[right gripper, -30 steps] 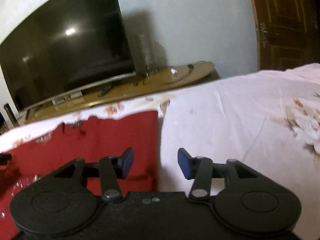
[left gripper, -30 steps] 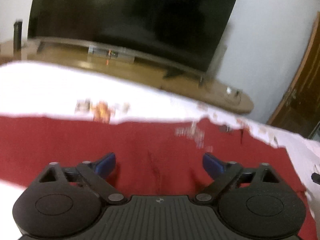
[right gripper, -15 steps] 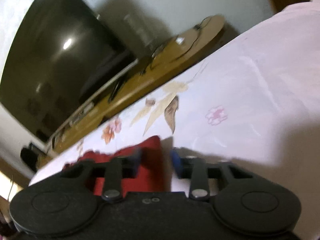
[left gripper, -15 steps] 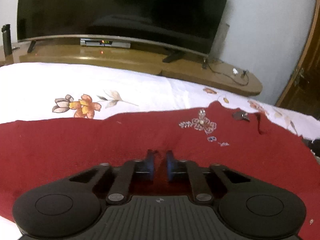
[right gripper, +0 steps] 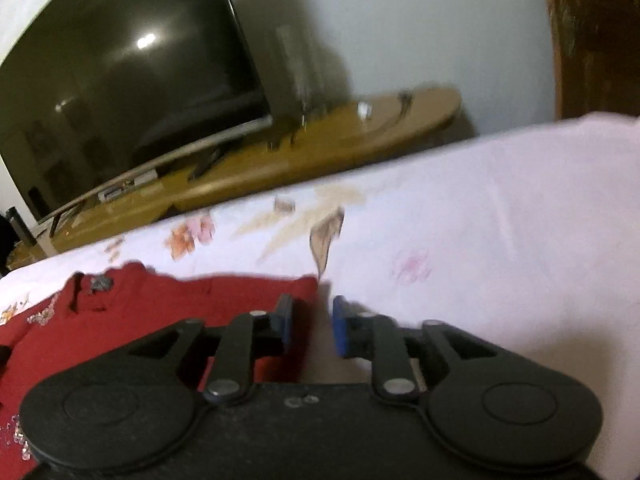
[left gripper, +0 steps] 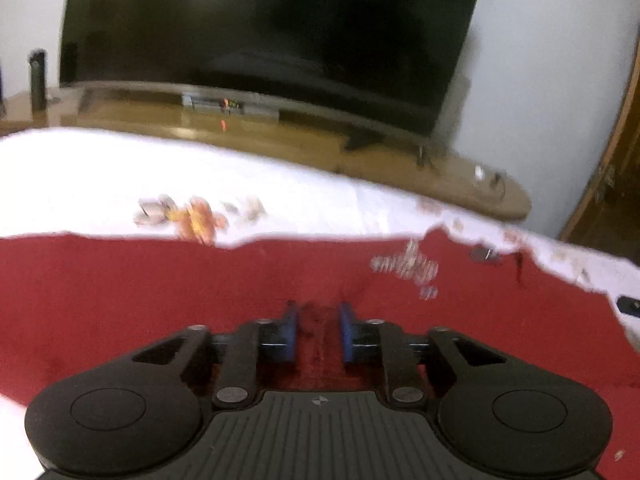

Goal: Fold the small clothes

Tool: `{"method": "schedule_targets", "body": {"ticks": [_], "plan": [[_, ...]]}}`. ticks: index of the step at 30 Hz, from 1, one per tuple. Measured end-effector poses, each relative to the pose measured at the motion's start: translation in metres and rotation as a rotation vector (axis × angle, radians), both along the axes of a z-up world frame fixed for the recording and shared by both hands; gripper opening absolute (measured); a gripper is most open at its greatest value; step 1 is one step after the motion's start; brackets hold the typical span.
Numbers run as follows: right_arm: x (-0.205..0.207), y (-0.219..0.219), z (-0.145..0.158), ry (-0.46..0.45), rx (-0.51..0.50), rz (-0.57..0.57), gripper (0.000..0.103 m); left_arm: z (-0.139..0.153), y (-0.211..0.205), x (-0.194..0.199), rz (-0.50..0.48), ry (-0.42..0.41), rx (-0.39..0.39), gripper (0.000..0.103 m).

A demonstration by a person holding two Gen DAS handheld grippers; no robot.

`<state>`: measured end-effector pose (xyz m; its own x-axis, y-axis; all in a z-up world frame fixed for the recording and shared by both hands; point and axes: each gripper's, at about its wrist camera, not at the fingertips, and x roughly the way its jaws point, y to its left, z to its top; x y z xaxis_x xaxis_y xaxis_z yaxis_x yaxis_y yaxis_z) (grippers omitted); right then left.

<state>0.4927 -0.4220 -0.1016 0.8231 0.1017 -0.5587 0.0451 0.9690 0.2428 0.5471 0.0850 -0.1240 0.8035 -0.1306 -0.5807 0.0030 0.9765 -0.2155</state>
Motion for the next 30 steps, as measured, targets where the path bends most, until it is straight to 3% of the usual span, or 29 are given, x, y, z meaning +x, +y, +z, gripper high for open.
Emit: {"method": "schedule_targets", "body": {"ticks": [2,4,6,7,8,10,11,12,13,14,17,21,23,26,30], "plan": [[-0.019,0.004,0.014,-0.056,-0.022,0.029,0.023,0.008,-0.005,-0.013,-0.006,-0.041,-0.016,0.028],[-0.034,0.017,0.019,-0.079,-0.061,0.083,0.023,0.005,-0.017,-0.016,-0.025,-0.021,-0.01,0.03],[-0.042,0.035,0.009,-0.038,-0.107,0.143,0.019,-0.013,-0.035,-0.01,-0.034,0.05,0.094,0.031],[-0.04,0.044,-0.003,0.024,-0.162,0.159,0.02,-0.014,-0.043,-0.013,-0.04,0.021,0.154,0.031],[-0.04,0.053,-0.015,0.043,-0.226,0.154,0.022,-0.012,-0.047,-0.012,-0.043,0.024,0.184,0.031],[-0.043,0.061,-0.01,0.039,-0.255,0.128,0.023,-0.001,-0.043,-0.018,-0.03,0.024,0.174,0.034],[-0.045,0.06,-0.002,0.032,-0.218,0.115,0.024,0.004,-0.035,-0.026,-0.014,0.008,0.15,0.053],[-0.052,0.058,0.006,-0.002,-0.178,0.109,0.025,0.009,-0.024,-0.037,0.016,-0.014,0.13,0.084],[-0.06,0.057,0.013,-0.034,-0.153,0.1,0.029,0.014,-0.009,-0.049,0.055,-0.038,0.116,0.092],[-0.067,0.057,0.019,-0.05,-0.142,0.091,0.031,0.017,0.006,-0.063,0.089,-0.058,0.094,0.093],[-0.093,0.055,0.025,-0.045,-0.122,0.073,0.034,0.02,0.075,-0.103,0.227,-0.069,-0.011,0.09],[-0.131,0.054,0.022,0.01,-0.113,0.043,0.035,0.008,0.19,-0.141,0.487,-0.013,-0.197,0.062],[-0.145,0.053,0.017,0.044,-0.097,0.015,0.035,-0.004,0.244,-0.155,0.611,-0.012,-0.338,0.06],[-0.164,0.057,0.018,0.069,-0.064,-0.041,0.036,-0.017,0.302,-0.161,0.679,-0.017,-0.516,0.048],[-0.174,0.074,0.025,0.068,-0.039,-0.078,0.037,-0.025,0.335,-0.15,0.709,-0.022,-0.575,0.047]]}}
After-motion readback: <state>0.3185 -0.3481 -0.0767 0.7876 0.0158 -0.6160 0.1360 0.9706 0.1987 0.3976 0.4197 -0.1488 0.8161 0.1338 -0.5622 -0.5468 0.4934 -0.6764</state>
